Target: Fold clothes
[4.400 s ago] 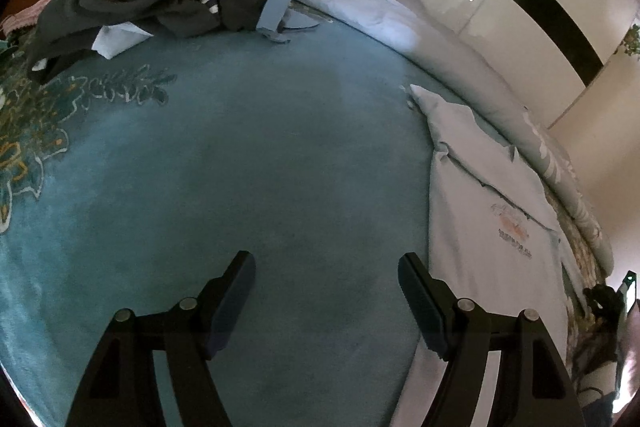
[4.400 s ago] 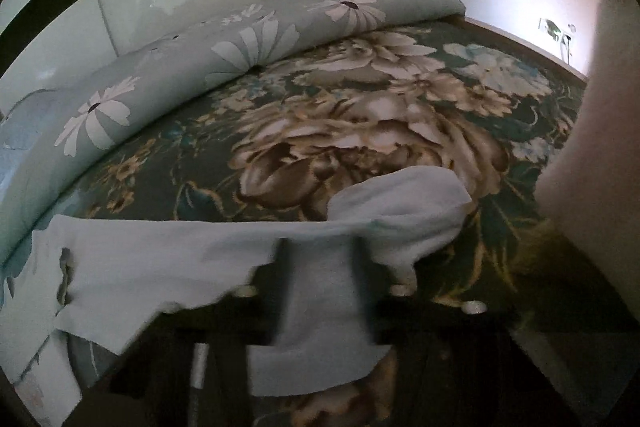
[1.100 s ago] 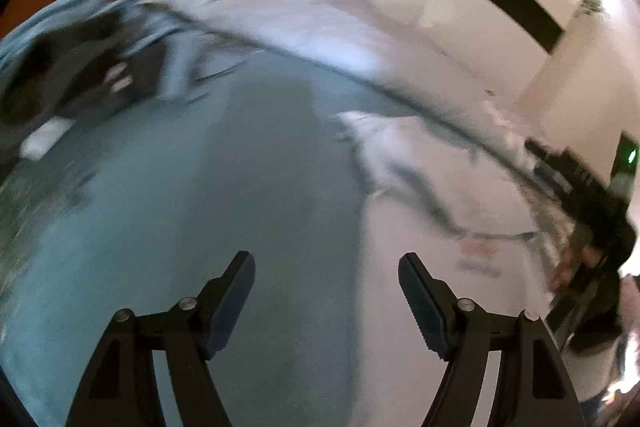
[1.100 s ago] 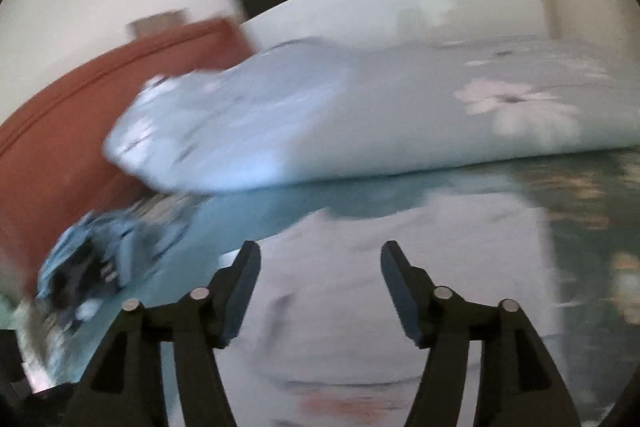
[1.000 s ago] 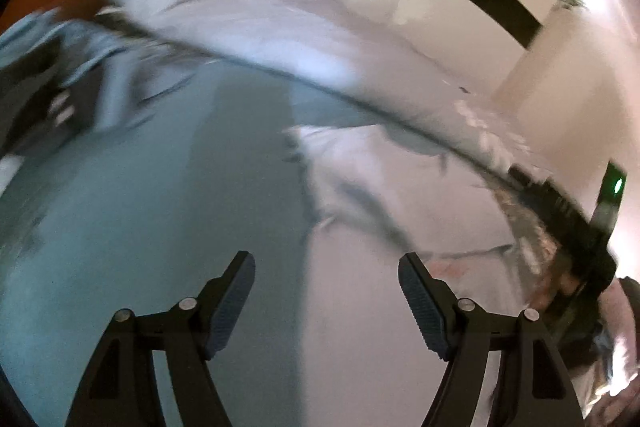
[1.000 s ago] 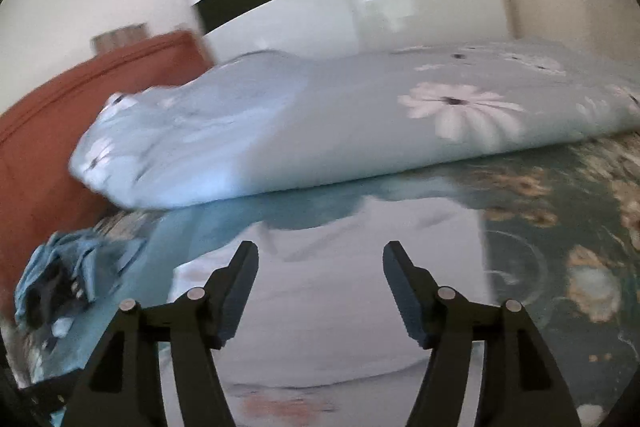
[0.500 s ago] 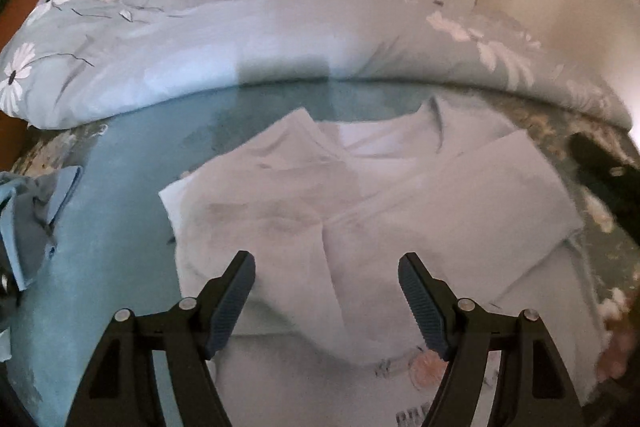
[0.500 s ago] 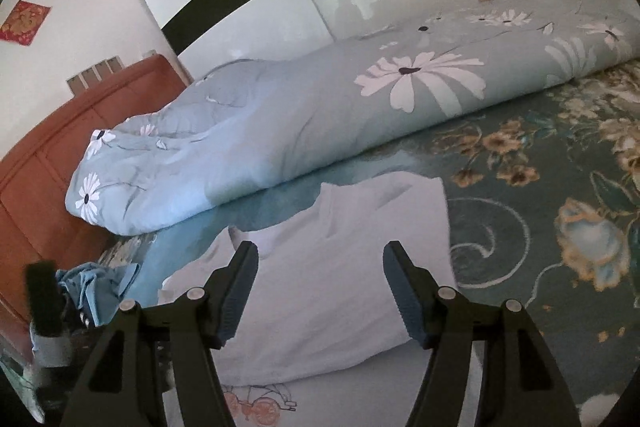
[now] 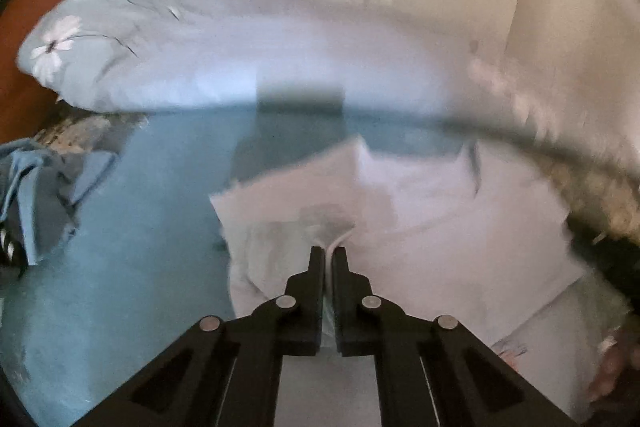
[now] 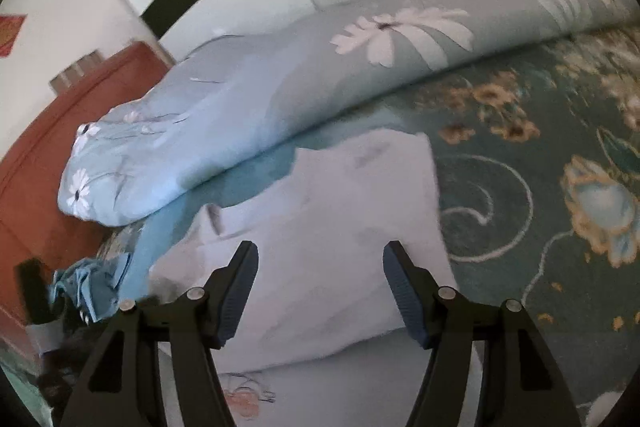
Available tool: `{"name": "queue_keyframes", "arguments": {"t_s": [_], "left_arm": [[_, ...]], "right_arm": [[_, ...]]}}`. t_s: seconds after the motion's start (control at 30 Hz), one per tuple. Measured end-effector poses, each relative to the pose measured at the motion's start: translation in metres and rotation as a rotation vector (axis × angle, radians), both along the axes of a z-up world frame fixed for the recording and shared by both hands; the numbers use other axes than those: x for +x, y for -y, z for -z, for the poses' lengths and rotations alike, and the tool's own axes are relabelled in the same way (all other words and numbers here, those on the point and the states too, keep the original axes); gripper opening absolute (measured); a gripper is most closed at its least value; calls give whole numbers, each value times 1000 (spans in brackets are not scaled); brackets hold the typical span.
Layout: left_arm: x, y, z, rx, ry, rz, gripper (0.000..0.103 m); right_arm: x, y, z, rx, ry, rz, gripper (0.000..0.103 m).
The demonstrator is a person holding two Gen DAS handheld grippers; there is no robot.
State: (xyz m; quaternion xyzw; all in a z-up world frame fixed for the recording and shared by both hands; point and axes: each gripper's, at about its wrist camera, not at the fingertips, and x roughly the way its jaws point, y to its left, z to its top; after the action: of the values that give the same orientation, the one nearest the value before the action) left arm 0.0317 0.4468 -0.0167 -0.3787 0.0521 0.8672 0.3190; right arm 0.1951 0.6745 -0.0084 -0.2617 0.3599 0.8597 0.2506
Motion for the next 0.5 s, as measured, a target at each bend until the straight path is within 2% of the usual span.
{"name": "queue_keyframes", "arguments": {"t_s": [0.07,0.17,0.23,0.3,0.33,0.43,0.47,0.5], "left_arm": [[-1,20,3,53,41,-51,5],[-6,50,24,122,174,-118,8],[-10,64,34,157,257,-145,8],[-13,73,36,195,303,-159,9],[-12,77,33,205,309,-161,17],[-10,80,24,210,284,-144,52],[-12,77,22,215,281,-130,60],[-15,75,20,220,278,-115,62]], "right_arm": [[5,-7,4,-26,2,18,66],[10,-14,9,-62,-3,16,66],[15,-18,7,-67,-8,23,66],[20,-22,5,-48,12,48,67],[23,-25,3,-32,36,71,67],[34,-35,7,-42,51,125,67],[38,-39,10,-63,43,142,67],[41,-42,12,-79,37,153,67]]}}
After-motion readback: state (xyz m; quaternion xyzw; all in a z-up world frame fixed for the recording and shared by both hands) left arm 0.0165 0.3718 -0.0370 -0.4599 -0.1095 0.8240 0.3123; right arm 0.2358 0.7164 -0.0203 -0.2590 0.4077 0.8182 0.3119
